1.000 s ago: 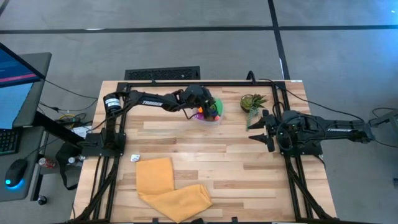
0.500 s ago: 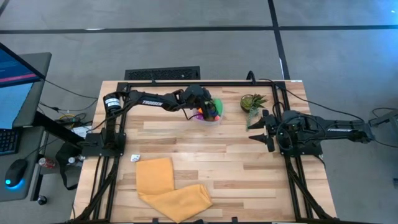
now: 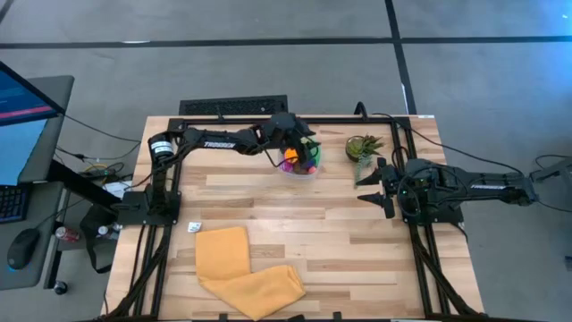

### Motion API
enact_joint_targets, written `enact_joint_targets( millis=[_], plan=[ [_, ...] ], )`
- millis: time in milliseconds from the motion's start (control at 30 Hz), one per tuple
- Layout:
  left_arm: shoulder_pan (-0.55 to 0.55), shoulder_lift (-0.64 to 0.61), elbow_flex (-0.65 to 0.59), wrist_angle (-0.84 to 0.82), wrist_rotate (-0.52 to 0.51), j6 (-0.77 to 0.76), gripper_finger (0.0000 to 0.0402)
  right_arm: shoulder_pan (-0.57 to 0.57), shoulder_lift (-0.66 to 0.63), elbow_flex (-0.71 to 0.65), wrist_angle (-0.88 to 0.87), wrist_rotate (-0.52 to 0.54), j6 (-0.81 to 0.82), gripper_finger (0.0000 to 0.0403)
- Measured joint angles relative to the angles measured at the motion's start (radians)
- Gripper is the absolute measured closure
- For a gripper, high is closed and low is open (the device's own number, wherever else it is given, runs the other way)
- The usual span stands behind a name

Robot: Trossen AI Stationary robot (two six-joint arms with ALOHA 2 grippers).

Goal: Pick and placing Produce into tupperware
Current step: Return to Home Position

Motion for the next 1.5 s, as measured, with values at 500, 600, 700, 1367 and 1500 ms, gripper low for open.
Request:
enact_joint_targets(
  millis=[500,600,700,1367,1500],
  plan=[
    [-0.007,0.000,0.418,-0.552,0.202,-0.085,0.0207,0.001,0.000,0.000,0.104,0.001,-0.001,0.0147],
    [-0.025,0.000,0.439,-0.625,0.322,-0.035,0.0207,0.001,-0.002,0.000,0.198,0.002,-0.039,0.0147],
    [-0.049,0.000,0.441,-0.674,0.433,0.044,0.0207,0.000,-0.002,0.000,0.239,0.034,-0.056,0.0147],
    [-0.112,-0.141,0.441,-0.706,0.543,0.202,0.0207,0.041,-0.002,0.000,0.240,0.088,-0.037,0.0147],
    [-0.118,-0.172,0.441,-0.717,0.545,0.208,0.0207,0.041,-0.002,0.000,0.240,0.088,-0.036,0.0147]
  ],
)
